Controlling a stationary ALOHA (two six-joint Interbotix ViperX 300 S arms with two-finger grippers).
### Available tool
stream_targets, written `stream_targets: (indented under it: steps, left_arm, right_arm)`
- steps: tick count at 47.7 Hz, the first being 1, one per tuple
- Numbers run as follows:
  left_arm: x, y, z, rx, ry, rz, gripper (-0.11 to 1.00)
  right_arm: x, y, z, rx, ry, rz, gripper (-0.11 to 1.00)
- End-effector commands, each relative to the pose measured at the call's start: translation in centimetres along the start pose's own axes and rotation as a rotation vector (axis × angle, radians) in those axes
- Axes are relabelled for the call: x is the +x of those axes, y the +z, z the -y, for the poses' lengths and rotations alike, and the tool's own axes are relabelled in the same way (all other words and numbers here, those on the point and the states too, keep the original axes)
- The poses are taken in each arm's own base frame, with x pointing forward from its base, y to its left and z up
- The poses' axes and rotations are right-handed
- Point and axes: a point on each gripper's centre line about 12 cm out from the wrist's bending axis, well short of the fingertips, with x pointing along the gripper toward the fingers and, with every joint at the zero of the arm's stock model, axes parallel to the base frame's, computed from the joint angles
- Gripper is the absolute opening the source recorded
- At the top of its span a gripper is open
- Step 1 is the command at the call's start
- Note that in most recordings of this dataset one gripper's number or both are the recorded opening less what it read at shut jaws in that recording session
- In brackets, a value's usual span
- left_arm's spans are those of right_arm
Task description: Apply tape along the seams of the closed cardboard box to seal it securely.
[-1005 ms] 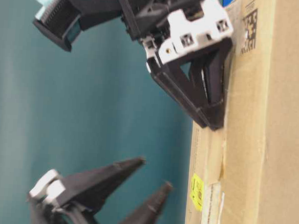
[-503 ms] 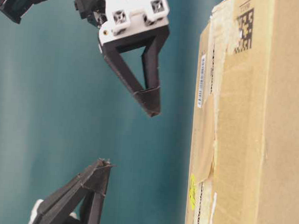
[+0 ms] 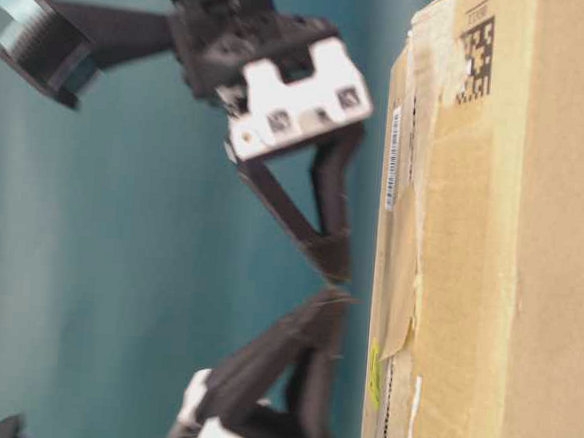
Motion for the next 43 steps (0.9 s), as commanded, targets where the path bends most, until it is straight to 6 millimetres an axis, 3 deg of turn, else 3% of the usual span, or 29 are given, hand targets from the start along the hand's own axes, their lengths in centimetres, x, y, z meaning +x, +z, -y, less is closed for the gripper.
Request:
stream_targets:
  steps: [1, 11, 22, 43]
  left_arm:
    - [0.5, 0.6, 0.0, -0.006, 0.000, 0.020, 0.00]
    - [1.1, -0.7, 0.2, -0.014, -0.005, -0.024, 0.00]
    - [1.7, -3.0, -0.5, -0.052, 0.010, -0.100, 0.00]
    - [-1.1, -6.9, -0.7, -0.124, 0.021, -0.239, 0.00]
  right_arm:
    - [0.5, 1.1, -0.2, 0.003, 0.004, 0.033, 0.00]
    - [1.5, -0.7, 0.1, 0.010, -0.006, -0.026, 0.00]
    - [1.2, -2.0, 0.2, 0.011, -0.011, -0.096, 0.00]
    - [-1.7, -4.5, 0.4, 0.019, -0.018, -0.199, 0.00]
